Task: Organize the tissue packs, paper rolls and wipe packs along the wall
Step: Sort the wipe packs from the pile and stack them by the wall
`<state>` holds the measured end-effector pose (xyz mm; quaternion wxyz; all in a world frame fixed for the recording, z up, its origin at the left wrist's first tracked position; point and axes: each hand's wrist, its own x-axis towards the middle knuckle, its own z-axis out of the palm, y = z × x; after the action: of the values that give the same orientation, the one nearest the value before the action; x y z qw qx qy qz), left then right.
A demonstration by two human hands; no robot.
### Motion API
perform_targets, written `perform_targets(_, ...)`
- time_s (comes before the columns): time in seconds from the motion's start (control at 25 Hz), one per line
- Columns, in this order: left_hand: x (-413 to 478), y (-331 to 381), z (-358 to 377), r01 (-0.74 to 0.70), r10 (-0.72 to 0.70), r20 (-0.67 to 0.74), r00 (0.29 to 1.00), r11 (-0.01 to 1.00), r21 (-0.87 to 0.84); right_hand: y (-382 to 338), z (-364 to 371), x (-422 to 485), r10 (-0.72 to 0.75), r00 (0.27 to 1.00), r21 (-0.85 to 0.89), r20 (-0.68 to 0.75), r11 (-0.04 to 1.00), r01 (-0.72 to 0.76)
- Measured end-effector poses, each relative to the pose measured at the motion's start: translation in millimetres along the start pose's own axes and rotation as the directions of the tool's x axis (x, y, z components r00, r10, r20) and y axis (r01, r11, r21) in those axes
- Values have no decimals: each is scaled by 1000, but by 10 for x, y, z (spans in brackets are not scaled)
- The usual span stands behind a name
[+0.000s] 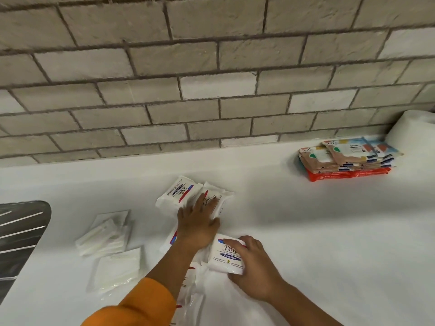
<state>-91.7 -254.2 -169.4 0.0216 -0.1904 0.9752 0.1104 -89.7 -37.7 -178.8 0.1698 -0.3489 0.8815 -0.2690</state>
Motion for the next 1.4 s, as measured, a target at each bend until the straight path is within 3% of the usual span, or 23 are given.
perform_targets(0.56, -290, -285, 101, 55, -54, -190, 980, 998, 0, 239, -429, 28, 40, 996, 196, -81, 980, -24)
perform_targets(0.76, -303, -269, 46, 176, -229, -201, 952, 952, -250, 528, -672, 207, 76, 991, 157, -113, 986, -57)
perform_targets(0.96, -314, -262, 35, 174, -246, -228, 942, 939, -296, 894, -1011, 669, 90, 989, 64, -114, 994, -83)
perform_targets(1.04, -303, -263, 60, 170, -237, -261, 936, 952, -255, 996, -1111, 880, 143, 985, -90, -98, 984, -151)
perform_targets(1.12, -300, -281, 98, 143, -200, -299, 933, 969, -202, 1012, -1127, 993, 165, 968, -259, -190, 942, -212)
perform_targets(1.28, -288, -315, 159, 125, -180, -332, 926, 976, -180, 990, -859, 980, -40, 913, -403, -406, 905, -139)
perform_targets(1.4, -275, -317, 194, 124, -180, -363, 914, 977, -171, 1024, -710, 926, -86, 891, -393, -447, 913, -109)
